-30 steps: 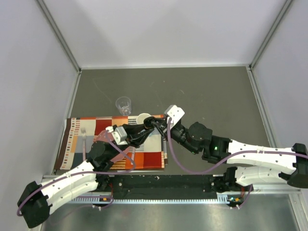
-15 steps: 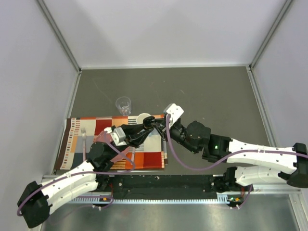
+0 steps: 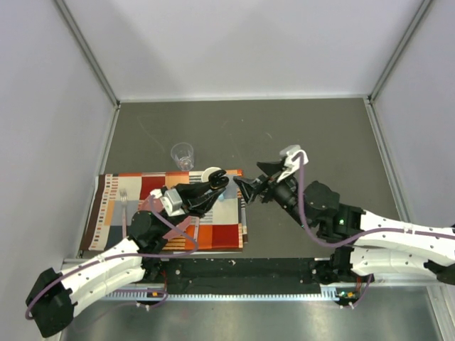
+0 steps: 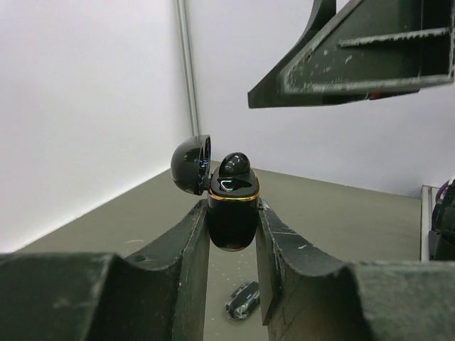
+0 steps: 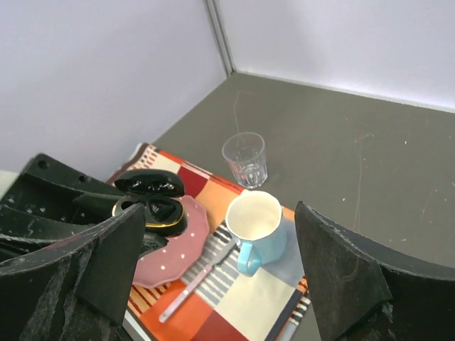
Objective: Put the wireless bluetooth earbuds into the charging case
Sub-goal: Place the earbud in the charging case, then pick up the earbud from the center of the board.
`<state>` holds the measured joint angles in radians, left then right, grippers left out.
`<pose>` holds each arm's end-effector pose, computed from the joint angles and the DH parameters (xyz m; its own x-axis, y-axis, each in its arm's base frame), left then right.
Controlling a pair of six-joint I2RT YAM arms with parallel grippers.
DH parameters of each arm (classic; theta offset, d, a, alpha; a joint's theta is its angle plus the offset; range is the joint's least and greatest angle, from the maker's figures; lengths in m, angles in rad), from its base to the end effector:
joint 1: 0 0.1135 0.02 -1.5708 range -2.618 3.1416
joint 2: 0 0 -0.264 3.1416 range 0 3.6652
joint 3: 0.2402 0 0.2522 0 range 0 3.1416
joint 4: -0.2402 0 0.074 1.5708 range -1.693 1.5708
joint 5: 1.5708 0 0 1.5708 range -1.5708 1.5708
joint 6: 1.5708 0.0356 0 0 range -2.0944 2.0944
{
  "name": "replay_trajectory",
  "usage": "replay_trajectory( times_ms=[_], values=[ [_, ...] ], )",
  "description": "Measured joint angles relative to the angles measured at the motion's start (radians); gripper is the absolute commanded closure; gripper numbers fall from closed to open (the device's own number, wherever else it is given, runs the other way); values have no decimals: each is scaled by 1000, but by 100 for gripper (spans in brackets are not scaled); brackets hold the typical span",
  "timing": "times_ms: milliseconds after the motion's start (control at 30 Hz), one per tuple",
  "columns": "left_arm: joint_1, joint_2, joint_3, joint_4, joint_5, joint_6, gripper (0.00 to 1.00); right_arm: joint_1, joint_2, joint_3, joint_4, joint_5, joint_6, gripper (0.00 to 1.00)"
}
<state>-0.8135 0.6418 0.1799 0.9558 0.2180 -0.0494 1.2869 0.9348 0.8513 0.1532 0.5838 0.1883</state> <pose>0.0977 -0.1145 0.2676 0.2838 -0.3704 -0.8845 0.8554 0.5147 0.0589 0.0793 0.2016 0.3725 -0.1019 0.2082 -0.9728 -0.6392 0.7356 0.2245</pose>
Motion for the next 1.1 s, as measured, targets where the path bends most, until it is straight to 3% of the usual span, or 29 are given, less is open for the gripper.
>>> replay_trajectory(
  times_ms=[300,467,767,1100],
  values=[
    [0,-5,-5,13,0,-1,100,-54,-66,-13,-23,-73,100,15],
    [0,-6,-7,22,0,0,100,-80,-26,17,-144,-60,158,15],
    [0,-44,-19,27,1,5,100,-360,-21,58,-378,-167,430,15],
    [0,-56,-20,27,1,18,100,-673,44,46,-597,-391,535,10]
  ],
)
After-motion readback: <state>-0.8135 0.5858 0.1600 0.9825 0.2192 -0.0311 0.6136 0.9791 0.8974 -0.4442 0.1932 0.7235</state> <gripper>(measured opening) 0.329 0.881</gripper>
